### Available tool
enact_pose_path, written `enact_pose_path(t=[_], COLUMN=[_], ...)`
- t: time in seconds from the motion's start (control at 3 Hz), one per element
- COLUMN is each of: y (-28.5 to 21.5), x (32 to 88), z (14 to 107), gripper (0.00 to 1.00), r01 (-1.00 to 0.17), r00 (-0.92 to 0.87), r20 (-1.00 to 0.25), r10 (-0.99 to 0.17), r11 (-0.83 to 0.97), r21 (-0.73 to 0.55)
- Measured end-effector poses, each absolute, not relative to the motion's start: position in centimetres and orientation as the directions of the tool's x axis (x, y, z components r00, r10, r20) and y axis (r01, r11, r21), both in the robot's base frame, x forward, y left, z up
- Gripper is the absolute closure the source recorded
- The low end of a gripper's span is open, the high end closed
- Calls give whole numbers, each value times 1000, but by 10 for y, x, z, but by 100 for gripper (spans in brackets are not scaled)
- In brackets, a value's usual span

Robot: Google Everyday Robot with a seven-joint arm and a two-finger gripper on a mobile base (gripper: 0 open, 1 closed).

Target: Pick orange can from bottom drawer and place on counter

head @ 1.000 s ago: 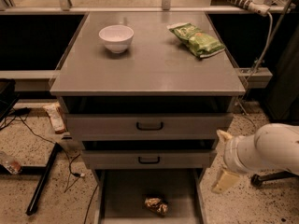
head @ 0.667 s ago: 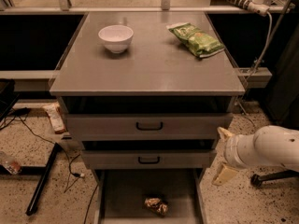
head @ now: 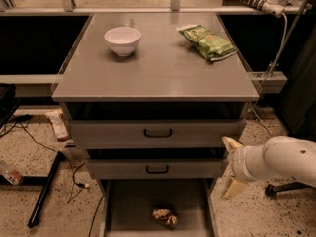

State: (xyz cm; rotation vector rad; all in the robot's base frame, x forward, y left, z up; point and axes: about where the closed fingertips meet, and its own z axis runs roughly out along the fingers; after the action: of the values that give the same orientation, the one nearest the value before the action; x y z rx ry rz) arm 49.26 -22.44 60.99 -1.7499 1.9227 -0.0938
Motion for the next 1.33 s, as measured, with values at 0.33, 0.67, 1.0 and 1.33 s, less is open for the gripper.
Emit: enact_pose_path(t=[0.33,0.67,1.0,1.33], y=[-209,-206,-208,-208], x=[477,478,482,482], z=[559,509,440,440], gripper=[0,0,0,0], r01=[-919,-917,-923,-923], r00=[81,131,107,107], r20=[-305,-317,-350,-350], r10=[-949,-939,-931,-931], r11=[47,6,37,37], r21=[-391,-398,-382,-382])
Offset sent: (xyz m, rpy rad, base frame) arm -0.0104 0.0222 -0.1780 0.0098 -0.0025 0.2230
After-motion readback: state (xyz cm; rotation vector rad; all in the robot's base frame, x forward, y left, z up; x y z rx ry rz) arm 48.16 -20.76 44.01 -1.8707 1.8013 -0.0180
